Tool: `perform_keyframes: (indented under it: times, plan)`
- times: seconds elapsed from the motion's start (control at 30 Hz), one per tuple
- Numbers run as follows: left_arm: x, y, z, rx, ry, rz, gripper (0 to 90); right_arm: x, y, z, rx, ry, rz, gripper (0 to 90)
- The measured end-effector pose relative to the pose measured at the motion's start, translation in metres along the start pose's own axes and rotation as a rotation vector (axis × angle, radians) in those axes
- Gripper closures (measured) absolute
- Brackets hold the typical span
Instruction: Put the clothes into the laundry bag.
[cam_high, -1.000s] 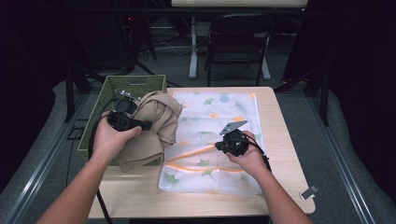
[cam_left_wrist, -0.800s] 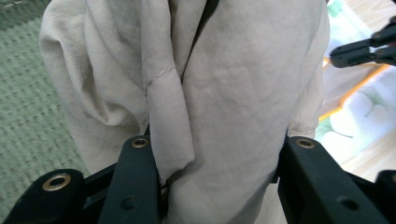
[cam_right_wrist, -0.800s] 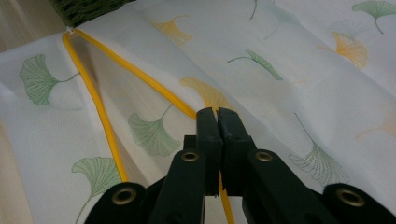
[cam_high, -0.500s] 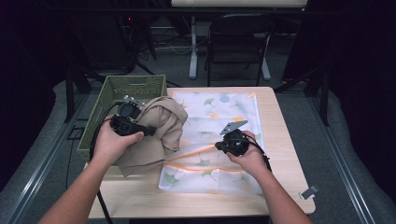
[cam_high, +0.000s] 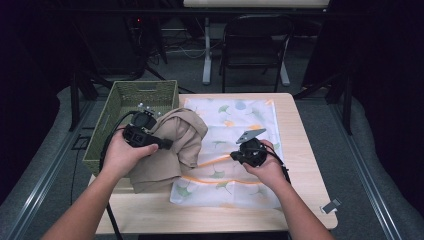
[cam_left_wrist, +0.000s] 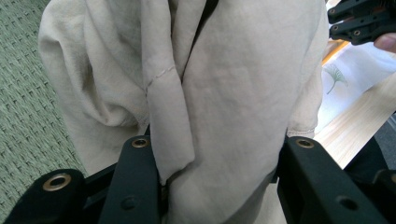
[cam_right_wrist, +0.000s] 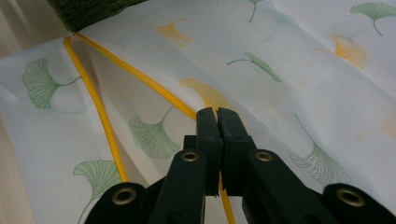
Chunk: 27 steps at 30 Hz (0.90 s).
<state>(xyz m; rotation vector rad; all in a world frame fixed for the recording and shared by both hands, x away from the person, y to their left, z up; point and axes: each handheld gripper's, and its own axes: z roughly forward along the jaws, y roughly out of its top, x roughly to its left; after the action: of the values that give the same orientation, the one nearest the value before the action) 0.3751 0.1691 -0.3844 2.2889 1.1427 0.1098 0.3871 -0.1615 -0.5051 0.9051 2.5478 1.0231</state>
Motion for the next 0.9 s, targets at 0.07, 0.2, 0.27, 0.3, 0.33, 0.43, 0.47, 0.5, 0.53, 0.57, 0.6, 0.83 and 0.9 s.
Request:
perform_keyframes:
  times: [0.07, 0.2, 0.27, 0.3, 0.33, 0.43, 0.47, 0.5, 0.53, 0.57, 0.6, 0.83, 0.9]
  plan:
    - [-0.002, 0.000, 0.001, -0.001, -0.003, 0.001, 62.3, 0.000, 0.000, 0.000, -0.005, 0.000, 0.002, 88.4]
    - [-0.007, -0.003, 0.003, 0.005, -0.004, 0.013, 62.3, -0.001, 0.000, -0.001, -0.005, 0.001, 0.005, 88.4]
    - [-0.008, -0.004, 0.005, 0.005, -0.007, 0.014, 62.3, -0.001, 0.000, -0.001, -0.007, -0.003, 0.009, 88.4]
    - [-0.008, -0.004, 0.005, 0.005, -0.007, 0.016, 62.3, -0.002, 0.000, -0.001, -0.010, 0.000, 0.006, 88.3]
    - [-0.009, -0.004, 0.006, 0.006, -0.007, 0.016, 62.3, -0.002, 0.001, -0.001, -0.006, 0.001, 0.007, 88.4]
    - [-0.011, -0.004, 0.008, 0.007, -0.003, 0.021, 62.3, -0.003, 0.003, 0.000, -0.001, -0.010, -0.002, 88.4]
    - [-0.011, -0.004, 0.008, 0.007, -0.005, 0.023, 62.3, -0.003, 0.004, 0.000, -0.001, -0.007, 0.000, 88.4]
    - [-0.011, -0.004, 0.008, 0.007, -0.005, 0.024, 62.3, -0.004, 0.005, 0.000, -0.006, -0.008, -0.001, 88.4]
    - [-0.012, -0.004, 0.008, 0.008, -0.004, 0.026, 62.3, -0.003, 0.005, 0.000, -0.011, -0.011, 0.002, 88.3]
    - [-0.013, -0.004, 0.008, 0.008, -0.005, 0.029, 62.3, -0.004, 0.006, 0.000, -0.004, -0.012, -0.006, 88.4]
    - [-0.014, -0.005, 0.008, 0.009, -0.001, 0.033, 62.3, -0.005, 0.006, 0.001, -0.005, -0.014, -0.003, 88.4]
    - [-0.023, -0.008, 0.009, 0.002, -0.007, 0.056, 62.3, -0.011, 0.008, 0.006, -0.001, -0.016, 0.012, 88.4]
    - [-0.026, -0.008, 0.010, 0.003, -0.012, 0.066, 62.3, -0.012, 0.009, 0.007, 0.001, -0.017, 0.011, 88.4]
